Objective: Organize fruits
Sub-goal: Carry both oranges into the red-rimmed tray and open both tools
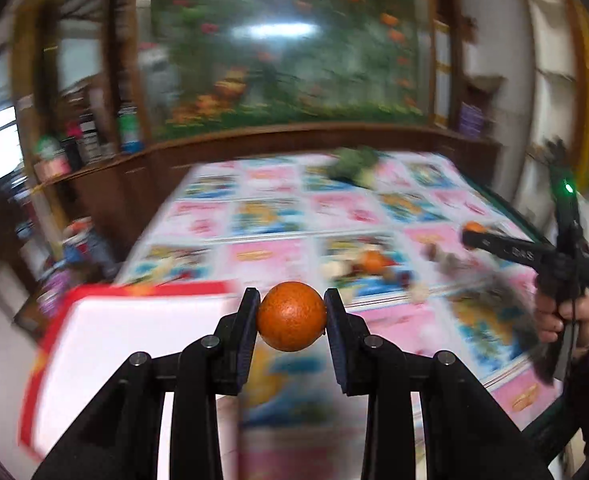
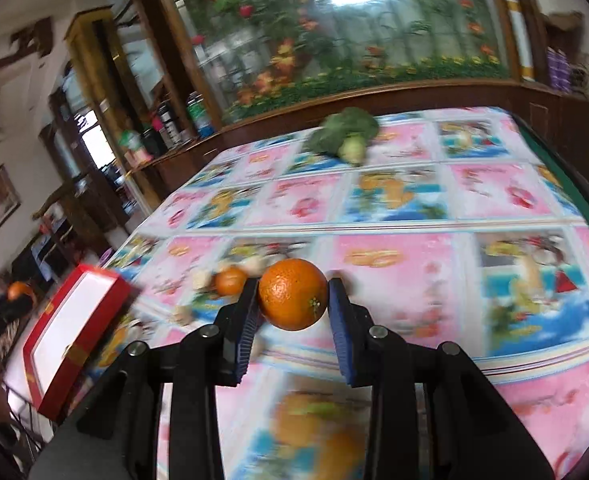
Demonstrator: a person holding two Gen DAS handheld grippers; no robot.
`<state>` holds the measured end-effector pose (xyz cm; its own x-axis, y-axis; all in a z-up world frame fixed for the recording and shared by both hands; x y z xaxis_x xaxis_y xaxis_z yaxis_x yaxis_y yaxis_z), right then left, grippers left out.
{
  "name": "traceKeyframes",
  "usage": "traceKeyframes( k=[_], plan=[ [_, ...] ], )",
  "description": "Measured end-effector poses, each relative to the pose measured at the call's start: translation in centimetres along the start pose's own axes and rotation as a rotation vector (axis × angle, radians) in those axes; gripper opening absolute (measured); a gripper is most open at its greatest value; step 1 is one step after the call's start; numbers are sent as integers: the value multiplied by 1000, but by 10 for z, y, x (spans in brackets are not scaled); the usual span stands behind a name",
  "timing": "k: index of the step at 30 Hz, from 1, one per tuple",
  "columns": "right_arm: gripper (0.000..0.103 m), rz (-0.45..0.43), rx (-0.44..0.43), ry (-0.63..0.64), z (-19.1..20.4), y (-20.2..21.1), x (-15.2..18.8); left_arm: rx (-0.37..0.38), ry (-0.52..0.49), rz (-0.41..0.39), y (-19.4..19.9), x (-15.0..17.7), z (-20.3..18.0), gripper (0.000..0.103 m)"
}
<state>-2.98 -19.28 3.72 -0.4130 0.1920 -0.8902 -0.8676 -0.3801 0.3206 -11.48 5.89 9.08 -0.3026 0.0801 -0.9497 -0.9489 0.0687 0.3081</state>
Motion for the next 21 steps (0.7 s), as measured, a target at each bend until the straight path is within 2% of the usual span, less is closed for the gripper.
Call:
traceKeyframes(
  k=[4,8,9,11,14,21],
  plan=[
    [37,65,-193,-5,86,-22,13,-171,52,-10,21,5,69,32],
    [37,185,-401,32,198,-45,36,-297,88,-7,34,16,120,32],
    [37,214,-427,49,219,-49,42,-308,89,-2,35,19,126,32],
    [37,266,-442,112,257,-56,57,-331,103,22,32,31,140,32],
    [37,291,-436,204,287,-63,75,-328,143,70,25,53,156,32],
    [37,400,-404,246,303,-75,119,-303,148,162,3,85,161,32]
  ],
)
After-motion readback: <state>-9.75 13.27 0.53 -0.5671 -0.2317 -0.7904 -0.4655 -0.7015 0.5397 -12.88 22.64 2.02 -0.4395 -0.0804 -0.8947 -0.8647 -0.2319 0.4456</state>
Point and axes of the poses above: each gripper's, at about its wrist camera, not at the fingertips, and y roughly against the way its jaws point, z to its left, x to its underside, the point moved 5 cm from there along -y, roughly the way its jaws point, and after that the axes turned 15 degrees about -z, right-handed, at the moved point
